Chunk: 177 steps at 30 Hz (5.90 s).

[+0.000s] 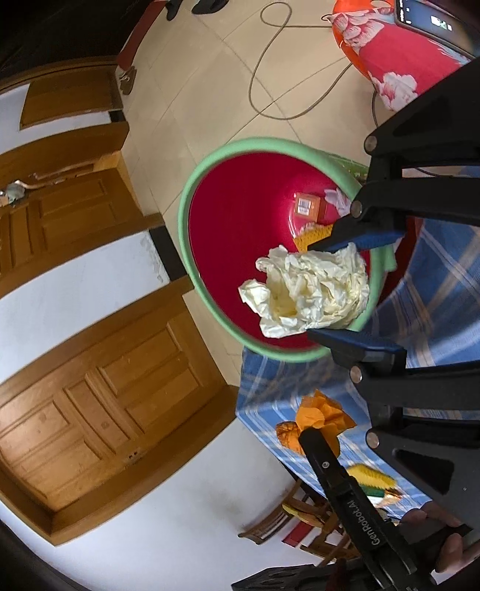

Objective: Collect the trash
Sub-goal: 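Carry the orange peel and tissue over the red bucket and open both tools, then move both tools back over the table, then grasp the white medicine box with the left tool while the right tool grasps the green toy, then carry the medicine box and green toy over the red bucket and open both tools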

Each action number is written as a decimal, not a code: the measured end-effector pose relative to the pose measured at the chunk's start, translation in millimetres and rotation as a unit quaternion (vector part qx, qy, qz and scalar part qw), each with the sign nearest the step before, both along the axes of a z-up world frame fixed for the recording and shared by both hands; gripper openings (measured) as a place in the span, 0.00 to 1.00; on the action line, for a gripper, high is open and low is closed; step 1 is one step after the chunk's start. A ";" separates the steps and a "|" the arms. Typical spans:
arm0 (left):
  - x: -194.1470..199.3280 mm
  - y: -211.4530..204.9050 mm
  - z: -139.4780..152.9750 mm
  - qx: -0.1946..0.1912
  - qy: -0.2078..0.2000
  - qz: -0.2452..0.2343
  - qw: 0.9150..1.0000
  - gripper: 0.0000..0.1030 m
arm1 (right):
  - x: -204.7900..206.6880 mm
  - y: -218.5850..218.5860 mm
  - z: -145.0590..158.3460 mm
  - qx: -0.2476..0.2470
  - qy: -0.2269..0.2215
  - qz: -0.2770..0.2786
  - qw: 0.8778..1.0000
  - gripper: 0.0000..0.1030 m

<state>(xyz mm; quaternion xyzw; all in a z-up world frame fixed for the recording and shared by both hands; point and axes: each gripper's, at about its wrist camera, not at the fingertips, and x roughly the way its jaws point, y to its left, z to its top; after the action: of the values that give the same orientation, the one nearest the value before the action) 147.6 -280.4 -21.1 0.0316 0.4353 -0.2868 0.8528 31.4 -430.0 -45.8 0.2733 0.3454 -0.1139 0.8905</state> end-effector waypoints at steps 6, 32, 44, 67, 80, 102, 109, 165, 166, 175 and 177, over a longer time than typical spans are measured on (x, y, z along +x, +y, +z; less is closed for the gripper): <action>9.5 -26.6 -9.5 0.006 0.007 -0.017 1.000 0.30 | 5.2 -19.6 -11.5 0.007 0.013 -0.015 1.000 0.43; 2.4 -0.9 5.5 0.005 -0.006 0.033 0.999 0.65 | -10.3 -20.9 -1.0 0.008 -0.009 -0.022 1.000 0.72; -7.6 59.2 13.4 -0.004 -0.009 0.094 0.996 0.66 | -15.8 4.4 13.0 0.005 -0.021 -0.007 1.000 0.83; 17.4 192.0 -3.1 0.060 -0.030 0.212 0.975 0.67 | 1.7 74.9 17.7 -0.005 -0.012 0.050 0.999 0.94; 48.1 221.4 -36.8 0.138 -0.033 0.205 0.968 0.79 | 19.3 109.0 9.1 -0.018 0.016 0.077 0.997 0.95; 24.4 242.9 -15.3 0.038 -0.032 0.204 0.978 0.63 | 27.2 153.0 4.7 -0.030 0.032 0.119 0.992 0.96; -6.8 260.8 -3.5 0.013 -0.036 0.226 0.973 0.63 | 30.5 177.1 1.9 -0.040 0.033 0.149 0.987 0.97; -55.3 318.7 -27.9 0.010 0.003 0.303 0.953 0.63 | 48.9 263.2 -27.6 -0.128 0.047 0.228 0.964 0.47; -56.0 317.8 -26.8 0.011 0.001 0.302 0.953 0.63 | 48.3 261.5 -27.4 -0.123 0.046 0.229 0.965 0.46; -59.6 308.5 -17.6 0.012 -0.007 0.291 0.957 0.63 | 38.1 248.7 -24.3 -0.094 0.042 0.227 0.968 0.46; -60.5 305.8 -15.6 0.011 -0.008 0.288 0.957 0.63 | 34.3 244.4 -20.6 -0.092 0.037 0.224 0.970 0.46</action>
<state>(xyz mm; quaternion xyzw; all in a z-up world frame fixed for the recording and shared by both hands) 87.1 25.4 -36.8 -0.0833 0.4222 -0.0234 0.9024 65.7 -185.6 -66.4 0.1013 0.4183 0.0471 0.9014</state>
